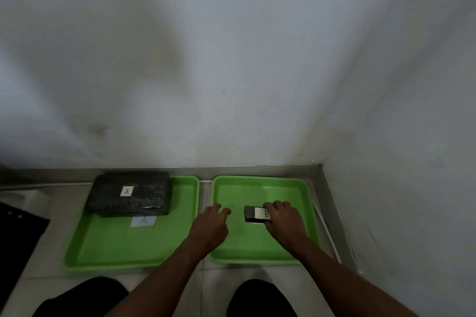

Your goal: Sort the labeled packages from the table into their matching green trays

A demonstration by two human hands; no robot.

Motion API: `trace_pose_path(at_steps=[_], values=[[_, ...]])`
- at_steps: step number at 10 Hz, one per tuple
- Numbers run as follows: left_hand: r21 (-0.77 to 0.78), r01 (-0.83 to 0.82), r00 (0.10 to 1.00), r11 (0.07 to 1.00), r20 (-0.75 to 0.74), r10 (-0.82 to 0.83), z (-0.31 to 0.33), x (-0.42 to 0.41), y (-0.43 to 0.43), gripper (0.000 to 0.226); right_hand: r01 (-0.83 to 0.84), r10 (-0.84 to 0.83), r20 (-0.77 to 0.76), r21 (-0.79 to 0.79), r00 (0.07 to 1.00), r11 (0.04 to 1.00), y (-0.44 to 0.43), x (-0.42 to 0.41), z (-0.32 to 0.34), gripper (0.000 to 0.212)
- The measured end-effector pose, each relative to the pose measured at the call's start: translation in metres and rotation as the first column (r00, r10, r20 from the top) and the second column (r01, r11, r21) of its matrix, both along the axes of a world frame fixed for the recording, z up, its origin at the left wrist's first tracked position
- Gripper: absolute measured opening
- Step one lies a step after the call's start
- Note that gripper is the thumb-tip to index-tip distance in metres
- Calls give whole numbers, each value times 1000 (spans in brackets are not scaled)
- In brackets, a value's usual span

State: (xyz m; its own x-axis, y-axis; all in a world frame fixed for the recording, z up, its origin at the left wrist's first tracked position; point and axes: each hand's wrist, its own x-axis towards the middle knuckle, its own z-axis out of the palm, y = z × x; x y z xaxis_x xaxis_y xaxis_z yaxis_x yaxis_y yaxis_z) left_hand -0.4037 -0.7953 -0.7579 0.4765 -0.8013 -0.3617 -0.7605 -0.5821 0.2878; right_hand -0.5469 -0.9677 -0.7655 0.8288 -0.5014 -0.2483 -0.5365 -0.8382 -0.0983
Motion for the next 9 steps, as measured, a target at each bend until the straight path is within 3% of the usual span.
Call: trace_pose_path(at_steps=[4, 6, 9], values=[[118, -57, 996, 991, 78, 48, -90, 28, -40, 60, 40, -37, -85, 37, 996, 999, -70, 63, -87, 47], [35, -100, 992, 994, 84, 97, -96, 26, -38, 55, 80, -78, -66, 28, 995, 996, -76, 71, -104, 45], [150, -36, 998, 988, 60, 28, -84, 30, -37, 60, 83, -83, -20, -3, 996, 997, -69, 59, -90, 58]])
